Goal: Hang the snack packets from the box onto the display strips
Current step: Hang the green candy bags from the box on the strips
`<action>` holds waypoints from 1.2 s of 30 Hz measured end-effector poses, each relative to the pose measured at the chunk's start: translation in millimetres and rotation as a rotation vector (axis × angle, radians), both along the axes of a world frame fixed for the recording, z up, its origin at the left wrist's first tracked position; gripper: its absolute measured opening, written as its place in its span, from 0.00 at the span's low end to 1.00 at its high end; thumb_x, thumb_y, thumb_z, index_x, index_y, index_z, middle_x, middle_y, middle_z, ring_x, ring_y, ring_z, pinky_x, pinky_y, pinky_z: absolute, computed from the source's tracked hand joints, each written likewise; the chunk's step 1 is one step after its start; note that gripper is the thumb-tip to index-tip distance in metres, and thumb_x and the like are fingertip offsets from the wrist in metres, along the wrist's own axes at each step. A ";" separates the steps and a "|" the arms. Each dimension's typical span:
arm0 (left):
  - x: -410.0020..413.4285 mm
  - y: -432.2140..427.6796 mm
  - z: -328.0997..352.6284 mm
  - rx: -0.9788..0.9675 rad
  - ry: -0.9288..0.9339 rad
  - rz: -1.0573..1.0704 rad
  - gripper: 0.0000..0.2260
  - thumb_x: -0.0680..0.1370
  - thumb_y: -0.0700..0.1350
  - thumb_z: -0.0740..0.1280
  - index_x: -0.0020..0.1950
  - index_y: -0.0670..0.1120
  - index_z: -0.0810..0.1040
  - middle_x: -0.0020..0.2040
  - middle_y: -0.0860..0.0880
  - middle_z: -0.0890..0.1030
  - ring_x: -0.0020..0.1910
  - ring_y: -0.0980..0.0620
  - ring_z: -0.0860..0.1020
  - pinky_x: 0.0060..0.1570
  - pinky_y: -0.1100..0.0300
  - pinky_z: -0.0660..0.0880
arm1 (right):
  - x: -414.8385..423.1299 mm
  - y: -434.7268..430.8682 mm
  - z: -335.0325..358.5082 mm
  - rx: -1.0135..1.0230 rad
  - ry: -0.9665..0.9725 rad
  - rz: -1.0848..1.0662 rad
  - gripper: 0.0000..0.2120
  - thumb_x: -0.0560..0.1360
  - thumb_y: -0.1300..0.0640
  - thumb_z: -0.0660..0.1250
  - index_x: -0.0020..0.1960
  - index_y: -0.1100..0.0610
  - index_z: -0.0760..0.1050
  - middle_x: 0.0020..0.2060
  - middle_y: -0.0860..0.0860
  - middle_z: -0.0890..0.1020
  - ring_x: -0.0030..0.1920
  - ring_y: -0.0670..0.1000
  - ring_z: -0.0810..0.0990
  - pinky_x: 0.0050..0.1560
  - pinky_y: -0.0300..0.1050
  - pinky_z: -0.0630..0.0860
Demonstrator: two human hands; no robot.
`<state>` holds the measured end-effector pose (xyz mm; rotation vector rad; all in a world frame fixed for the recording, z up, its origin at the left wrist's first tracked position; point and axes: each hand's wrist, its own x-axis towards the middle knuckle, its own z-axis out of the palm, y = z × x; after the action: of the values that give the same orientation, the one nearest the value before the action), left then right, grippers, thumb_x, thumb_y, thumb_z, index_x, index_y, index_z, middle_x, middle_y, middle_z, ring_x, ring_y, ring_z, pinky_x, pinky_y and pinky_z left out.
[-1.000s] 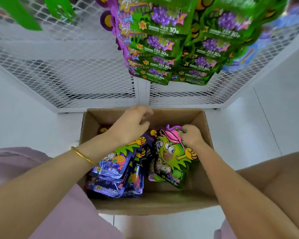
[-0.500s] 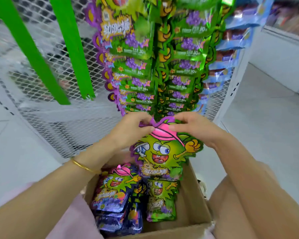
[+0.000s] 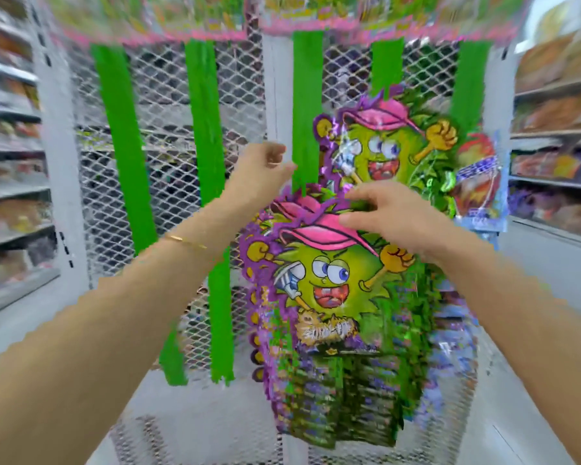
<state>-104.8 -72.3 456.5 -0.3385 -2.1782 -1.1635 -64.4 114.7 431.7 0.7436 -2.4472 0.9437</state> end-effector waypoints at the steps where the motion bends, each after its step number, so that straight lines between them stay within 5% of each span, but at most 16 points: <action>1: -10.3 3.0 7.7 0.028 0.006 0.008 0.16 0.77 0.41 0.65 0.64 0.38 0.73 0.58 0.41 0.78 0.48 0.50 0.75 0.54 0.56 0.73 | -5.3 -2.8 8.5 0.007 0.024 -0.013 0.18 0.74 0.56 0.69 0.61 0.63 0.75 0.52 0.53 0.80 0.51 0.50 0.77 0.46 0.36 0.67; 3: -27.3 10.0 18.2 0.076 -0.002 0.003 0.15 0.77 0.41 0.64 0.63 0.38 0.73 0.58 0.39 0.78 0.52 0.47 0.77 0.56 0.52 0.74 | -15.7 -6.8 22.2 0.008 0.042 -0.016 0.17 0.74 0.56 0.69 0.59 0.64 0.76 0.42 0.47 0.79 0.41 0.44 0.75 0.37 0.32 0.67; 7: -50.6 16.2 27.2 0.158 -0.047 -0.006 0.12 0.78 0.42 0.63 0.60 0.39 0.74 0.54 0.37 0.79 0.48 0.44 0.78 0.46 0.57 0.73 | -34.4 -8.9 35.4 -0.008 0.048 -0.021 0.10 0.74 0.58 0.68 0.49 0.66 0.78 0.38 0.55 0.78 0.38 0.51 0.75 0.37 0.43 0.66; 10: -55.9 12.9 31.8 0.222 -0.107 -0.010 0.07 0.76 0.44 0.66 0.51 0.43 0.74 0.41 0.42 0.78 0.45 0.43 0.78 0.45 0.55 0.73 | -47.8 -15.1 44.3 0.004 0.108 -0.056 0.07 0.74 0.59 0.68 0.38 0.59 0.75 0.30 0.48 0.69 0.33 0.47 0.68 0.32 0.38 0.61; 13: -52.1 7.1 39.1 0.123 -0.139 0.008 0.10 0.76 0.47 0.66 0.53 0.42 0.77 0.38 0.47 0.76 0.36 0.51 0.74 0.41 0.59 0.74 | -59.6 -24.4 54.7 0.048 0.199 -0.103 0.08 0.74 0.58 0.68 0.45 0.63 0.78 0.37 0.51 0.73 0.42 0.50 0.70 0.37 0.44 0.61; 17: -43.0 -0.8 49.3 0.090 -0.215 0.005 0.15 0.75 0.48 0.68 0.58 0.42 0.77 0.50 0.43 0.79 0.46 0.50 0.74 0.45 0.62 0.69 | -69.9 -35.2 64.8 0.073 0.267 -0.184 0.06 0.72 0.54 0.67 0.42 0.56 0.77 0.40 0.53 0.79 0.46 0.56 0.77 0.50 0.52 0.74; 21: -40.7 -5.2 55.7 0.193 -0.343 -0.047 0.26 0.60 0.56 0.72 0.52 0.41 0.78 0.48 0.39 0.82 0.48 0.39 0.81 0.54 0.43 0.77 | -69.6 -43.6 69.0 0.086 0.330 -0.244 0.06 0.74 0.51 0.65 0.41 0.52 0.74 0.41 0.52 0.78 0.48 0.57 0.77 0.46 0.51 0.74; 23: -36.8 -4.3 59.3 0.192 -0.380 -0.073 0.21 0.66 0.55 0.71 0.50 0.41 0.78 0.46 0.40 0.82 0.43 0.42 0.80 0.55 0.45 0.77 | -69.4 -48.4 70.7 0.083 0.374 -0.285 0.07 0.75 0.51 0.64 0.49 0.53 0.76 0.47 0.52 0.80 0.51 0.56 0.77 0.45 0.48 0.72; 26: -33.7 -3.2 63.1 0.156 -0.368 -0.065 0.11 0.75 0.51 0.65 0.43 0.43 0.77 0.43 0.41 0.80 0.38 0.44 0.77 0.47 0.52 0.76 | -71.2 -53.3 71.4 0.067 0.416 -0.341 0.10 0.75 0.52 0.64 0.54 0.54 0.75 0.51 0.53 0.80 0.53 0.56 0.77 0.43 0.46 0.68; 33: -34.0 -4.7 61.6 0.050 -0.295 0.044 0.13 0.76 0.53 0.65 0.36 0.45 0.76 0.32 0.47 0.72 0.28 0.52 0.68 0.28 0.62 0.62 | -71.2 -58.5 68.0 0.063 0.369 -0.371 0.10 0.75 0.52 0.64 0.52 0.56 0.72 0.49 0.54 0.79 0.50 0.57 0.76 0.40 0.45 0.64; 36: -35.9 -4.1 59.5 0.101 -0.249 0.027 0.14 0.76 0.51 0.66 0.35 0.44 0.76 0.32 0.48 0.74 0.29 0.52 0.68 0.29 0.61 0.63 | -71.7 -56.9 63.7 0.068 0.319 -0.345 0.10 0.75 0.51 0.64 0.51 0.56 0.70 0.49 0.55 0.79 0.50 0.58 0.76 0.41 0.46 0.65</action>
<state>-140.7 -76.4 516.0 -0.1251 -2.3158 -1.3561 -136.0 57.8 495.4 0.4319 -2.2336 0.5655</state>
